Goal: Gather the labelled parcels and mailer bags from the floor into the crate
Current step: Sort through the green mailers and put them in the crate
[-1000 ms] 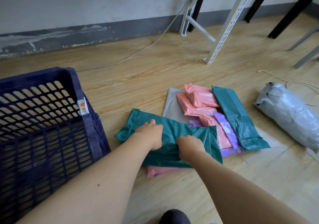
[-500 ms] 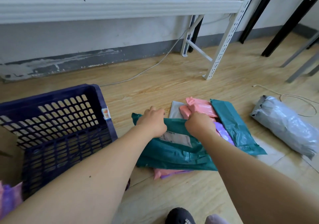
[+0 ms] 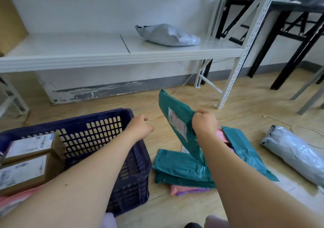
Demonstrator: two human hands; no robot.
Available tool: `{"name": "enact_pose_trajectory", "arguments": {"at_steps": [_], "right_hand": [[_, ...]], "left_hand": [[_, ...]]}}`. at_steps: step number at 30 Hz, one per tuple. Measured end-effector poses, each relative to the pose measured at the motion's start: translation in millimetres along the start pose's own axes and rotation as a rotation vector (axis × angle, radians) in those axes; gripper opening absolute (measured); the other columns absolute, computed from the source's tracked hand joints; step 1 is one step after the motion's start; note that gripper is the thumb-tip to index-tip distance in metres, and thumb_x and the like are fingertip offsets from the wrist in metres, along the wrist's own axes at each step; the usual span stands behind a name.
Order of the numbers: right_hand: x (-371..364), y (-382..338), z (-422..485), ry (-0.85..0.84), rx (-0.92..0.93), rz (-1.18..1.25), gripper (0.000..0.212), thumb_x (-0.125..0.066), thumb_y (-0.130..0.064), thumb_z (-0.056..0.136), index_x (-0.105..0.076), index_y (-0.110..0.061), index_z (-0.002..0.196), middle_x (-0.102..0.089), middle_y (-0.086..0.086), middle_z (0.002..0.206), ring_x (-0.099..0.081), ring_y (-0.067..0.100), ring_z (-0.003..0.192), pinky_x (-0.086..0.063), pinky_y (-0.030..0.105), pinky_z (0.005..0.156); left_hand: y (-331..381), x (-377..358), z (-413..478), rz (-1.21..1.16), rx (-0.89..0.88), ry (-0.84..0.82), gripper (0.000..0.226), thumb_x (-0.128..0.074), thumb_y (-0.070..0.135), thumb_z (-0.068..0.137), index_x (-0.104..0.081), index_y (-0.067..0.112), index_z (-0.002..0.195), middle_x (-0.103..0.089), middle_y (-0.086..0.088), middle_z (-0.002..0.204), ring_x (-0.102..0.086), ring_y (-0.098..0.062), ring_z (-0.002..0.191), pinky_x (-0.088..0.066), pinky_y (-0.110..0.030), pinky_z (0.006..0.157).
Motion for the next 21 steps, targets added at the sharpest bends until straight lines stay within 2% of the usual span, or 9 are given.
{"name": "enact_pose_trajectory", "arguments": {"at_steps": [3,5,8,11,13,15,17,19,21], "right_hand": [[-15.1,-17.2,-12.0,-0.035,-0.072,0.306,0.039,-0.032,0.005,0.076,-0.059,-0.018,0.061,-0.047,0.003,0.056,-0.04,0.02,0.054,-0.031,0.029,0.056],[-27.3,-30.6,-19.1,-0.081,-0.107,0.427,0.041,-0.03,0.007,0.079,-0.058,-0.017,0.061,-0.043,0.004,0.054,-0.036,0.017,0.048,-0.029,0.027,0.05],[-45.0,-48.6,-29.0,-0.173,-0.15,0.552,0.039,-0.03,0.007,0.083,-0.054,-0.015,0.062,-0.04,0.003,0.055,-0.033,0.014,0.044,-0.029,0.023,0.046],[-68.7,-57.4,-39.4,-0.295,-0.221,0.647,0.036,-0.031,0.007,0.084,-0.047,-0.014,0.061,-0.039,0.001,0.054,-0.03,0.011,0.038,-0.027,0.022,0.044],[-85.7,-59.4,-45.3,-0.368,-0.253,0.678,0.036,-0.03,0.007,0.085,-0.044,-0.014,0.059,-0.036,-0.001,0.052,-0.027,0.011,0.037,-0.026,0.021,0.043],[-101.0,-59.0,-48.9,-0.418,-0.268,0.665,0.035,-0.03,0.007,0.085,-0.043,-0.013,0.059,-0.036,-0.001,0.052,-0.025,0.011,0.037,-0.027,0.02,0.043],[-115.9,-57.1,-49.3,-0.45,-0.279,0.586,0.032,-0.031,0.007,0.085,-0.043,-0.012,0.062,-0.037,0.001,0.054,-0.027,0.012,0.037,-0.03,0.019,0.041],[-127.3,-52.1,-44.6,-0.484,-0.237,0.408,0.031,-0.032,0.008,0.087,-0.043,-0.011,0.064,-0.039,0.004,0.058,-0.031,0.014,0.043,-0.035,0.022,0.044],[-144.0,-46.4,-38.1,-0.544,-0.133,0.199,0.031,-0.038,0.004,0.091,-0.042,-0.014,0.066,-0.044,0.005,0.068,-0.042,0.018,0.054,-0.041,0.025,0.053]], "left_hand": [[-16.9,15.0,-8.6,-0.147,0.079,0.007,0.055,-0.049,0.035,0.096,-0.038,0.006,0.141,-0.038,-0.011,0.148,-0.042,-0.026,0.129,-0.035,-0.029,0.1],[-26.1,23.9,-11.9,-0.274,0.141,0.023,0.051,-0.043,0.041,0.098,-0.045,0.004,0.133,-0.039,-0.013,0.147,-0.045,-0.026,0.123,-0.036,-0.031,0.098],[-38.9,29.9,-13.2,-0.472,0.274,0.024,0.067,-0.036,0.054,0.096,-0.032,0.008,0.145,-0.037,-0.011,0.148,-0.042,-0.029,0.129,-0.036,-0.038,0.103],[-50.4,26.3,-17.9,-0.754,0.406,-0.096,0.08,-0.031,0.07,0.088,-0.04,0.009,0.14,-0.049,-0.011,0.135,-0.048,-0.028,0.122,-0.037,-0.043,0.105],[-50.2,21.6,-16.3,-0.989,0.402,-0.21,0.082,-0.026,0.075,0.085,-0.046,0.012,0.135,-0.053,-0.011,0.135,-0.053,-0.027,0.118,-0.039,-0.046,0.104],[-53.0,27.1,-15.3,-1.127,0.399,-0.191,0.073,-0.028,0.071,0.088,-0.055,0.013,0.125,-0.06,-0.012,0.126,-0.061,-0.026,0.102,-0.048,-0.043,0.089],[-66.6,36.6,-8.6,-1.185,0.401,-0.099,0.058,-0.048,0.06,0.088,-0.059,0.011,0.118,-0.066,-0.014,0.115,-0.066,-0.027,0.091,-0.053,-0.04,0.075],[-83.8,46.0,-7.4,-1.17,0.442,-0.015,0.053,-0.068,0.045,0.08,-0.061,0.011,0.119,-0.068,-0.014,0.111,-0.067,-0.03,0.092,-0.055,-0.043,0.078],[-105.1,55.6,-3.8,-1.113,0.473,0.033,0.043,-0.068,0.027,0.082,-0.061,0.009,0.12,-0.068,-0.014,0.108,-0.066,-0.03,0.09,-0.052,-0.047,0.088]]}}
Point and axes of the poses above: each hand's wrist, its own z-axis towards the middle knuckle, its own x-axis out of the back of the hand, y = z × x, the point moved 6 cm from there along z, towards the middle knuckle
